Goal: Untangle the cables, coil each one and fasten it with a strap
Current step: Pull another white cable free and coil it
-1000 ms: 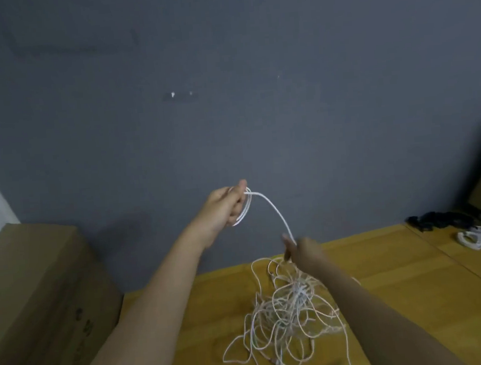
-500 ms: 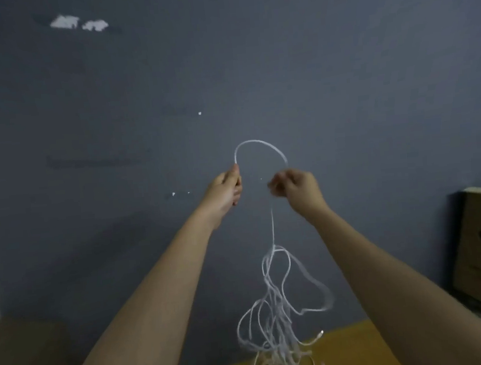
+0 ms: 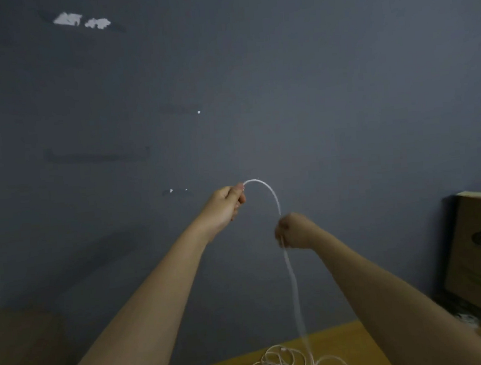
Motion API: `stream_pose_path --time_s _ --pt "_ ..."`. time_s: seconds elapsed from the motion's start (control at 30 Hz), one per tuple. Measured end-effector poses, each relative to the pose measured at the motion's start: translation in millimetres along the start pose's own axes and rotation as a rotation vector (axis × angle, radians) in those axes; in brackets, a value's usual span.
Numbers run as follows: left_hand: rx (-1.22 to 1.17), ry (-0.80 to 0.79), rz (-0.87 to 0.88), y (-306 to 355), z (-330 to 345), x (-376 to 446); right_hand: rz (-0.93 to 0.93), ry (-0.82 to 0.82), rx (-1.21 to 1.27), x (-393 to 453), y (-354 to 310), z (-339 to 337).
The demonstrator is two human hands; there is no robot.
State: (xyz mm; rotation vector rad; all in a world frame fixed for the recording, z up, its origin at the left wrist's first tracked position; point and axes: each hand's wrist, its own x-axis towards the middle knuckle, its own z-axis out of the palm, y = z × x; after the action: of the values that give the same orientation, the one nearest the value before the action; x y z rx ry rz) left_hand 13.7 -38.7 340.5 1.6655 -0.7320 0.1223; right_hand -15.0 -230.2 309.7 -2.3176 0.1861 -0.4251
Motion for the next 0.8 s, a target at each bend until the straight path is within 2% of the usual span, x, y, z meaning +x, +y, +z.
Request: stream_pose_path --time_s 0.1,0.13,0.2,0.33,0.37,0.43,0.53,0.67,0.73,0.8 --pt "-0.071 0.006 -0.017 -5 -3 -7 -0.054 0.241 0.597 -2 -12 -4" --pt "-0.083 0.012 -0.027 -7 -4 -9 -0.082 0.278 0.671 -6 -16 -5" --pt "-0.082 0.03 -0.05 -13 -3 -13 -0.189 0.303 0.522 -19 -22 2" --pt "-0.115 0.098 -0.117 -22 -2 -21 -0.553 0.432 -0.019 -46 -14 23" --pt "-0.15 0.094 -0.14 -23 -2 -24 -0.56 0.458 -0.094 -45 -10 27" --pt "-0.293 0.067 -0.189 -25 -3 -33 -0.428 0.469 -0.011 -41 -1 31" --pt "-0.538 -0.015 -0.208 -26 -5 -48 -0.218 0.38 0.246 -39 17 45" --pt "-0.781 -0.063 -0.19 -33 -4 -63 -0.152 0.099 0.455 -58 32 87" --pt "-0.798 -0.033 -0.17 -39 1 -67 -0.107 -0.028 0.448 -72 36 110" --pt "-0.684 0.042 -0.139 -50 8 -70 -0.119 -0.187 0.338 -90 40 131"
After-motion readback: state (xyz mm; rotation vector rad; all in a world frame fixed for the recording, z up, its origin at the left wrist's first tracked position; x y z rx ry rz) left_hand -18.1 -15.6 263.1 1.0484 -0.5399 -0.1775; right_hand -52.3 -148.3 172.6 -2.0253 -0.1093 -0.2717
